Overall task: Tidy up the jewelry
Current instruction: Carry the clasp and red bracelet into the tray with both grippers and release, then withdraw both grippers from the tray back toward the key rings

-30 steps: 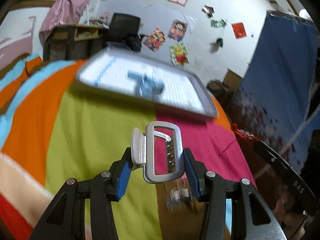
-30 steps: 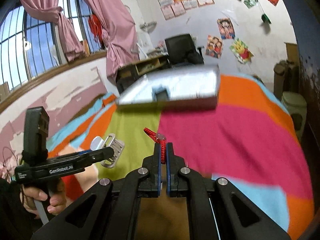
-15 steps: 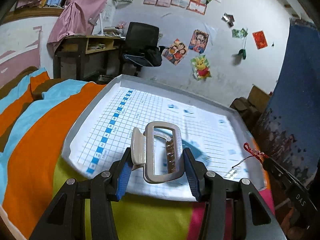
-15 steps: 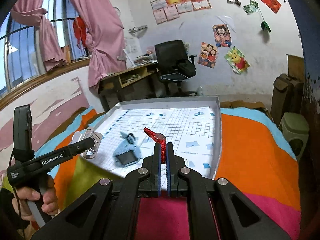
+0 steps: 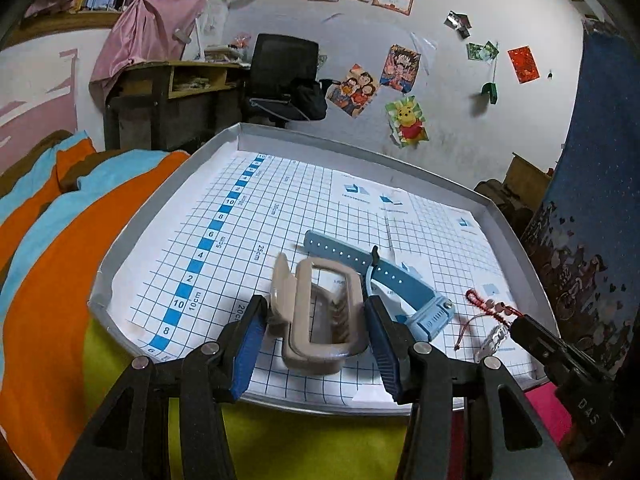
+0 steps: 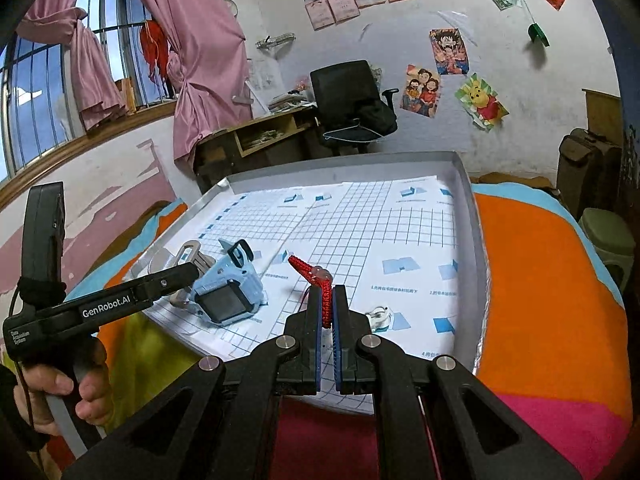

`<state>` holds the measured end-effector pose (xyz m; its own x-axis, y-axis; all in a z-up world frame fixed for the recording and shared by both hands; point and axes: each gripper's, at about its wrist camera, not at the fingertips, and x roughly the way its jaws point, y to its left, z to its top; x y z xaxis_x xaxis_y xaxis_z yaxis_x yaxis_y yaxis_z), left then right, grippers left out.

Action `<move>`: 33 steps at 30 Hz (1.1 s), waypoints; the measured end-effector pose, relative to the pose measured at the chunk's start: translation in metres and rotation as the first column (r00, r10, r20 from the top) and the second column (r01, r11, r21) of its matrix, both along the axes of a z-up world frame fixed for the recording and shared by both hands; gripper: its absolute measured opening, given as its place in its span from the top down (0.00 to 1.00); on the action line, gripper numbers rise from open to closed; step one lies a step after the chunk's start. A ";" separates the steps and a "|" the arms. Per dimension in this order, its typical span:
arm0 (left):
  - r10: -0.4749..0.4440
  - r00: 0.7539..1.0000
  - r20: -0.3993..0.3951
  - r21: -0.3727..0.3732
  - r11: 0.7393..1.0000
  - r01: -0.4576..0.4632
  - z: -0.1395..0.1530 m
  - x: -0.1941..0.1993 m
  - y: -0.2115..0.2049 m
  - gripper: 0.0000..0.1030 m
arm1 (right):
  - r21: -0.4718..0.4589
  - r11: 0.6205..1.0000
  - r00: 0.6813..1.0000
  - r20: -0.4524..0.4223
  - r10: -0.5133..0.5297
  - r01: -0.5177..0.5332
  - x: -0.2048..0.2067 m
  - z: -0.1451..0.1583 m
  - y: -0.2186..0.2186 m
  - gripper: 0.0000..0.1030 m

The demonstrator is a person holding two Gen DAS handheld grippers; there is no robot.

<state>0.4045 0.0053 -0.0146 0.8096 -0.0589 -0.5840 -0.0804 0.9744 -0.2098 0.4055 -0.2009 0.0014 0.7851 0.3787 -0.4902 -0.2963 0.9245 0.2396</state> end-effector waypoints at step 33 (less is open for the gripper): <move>0.065 0.951 0.304 0.039 0.996 -0.080 0.061 -0.214 -0.014 0.00 | 0.006 0.993 0.966 0.230 -0.117 0.119 -0.182 0.070 -0.058 0.07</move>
<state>0.1903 -0.0083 0.0466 0.9495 0.0295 -0.3124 -0.0916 0.9782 -0.1862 0.2234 -0.2588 0.0716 0.9156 0.2736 -0.2947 -0.2314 0.9578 0.1703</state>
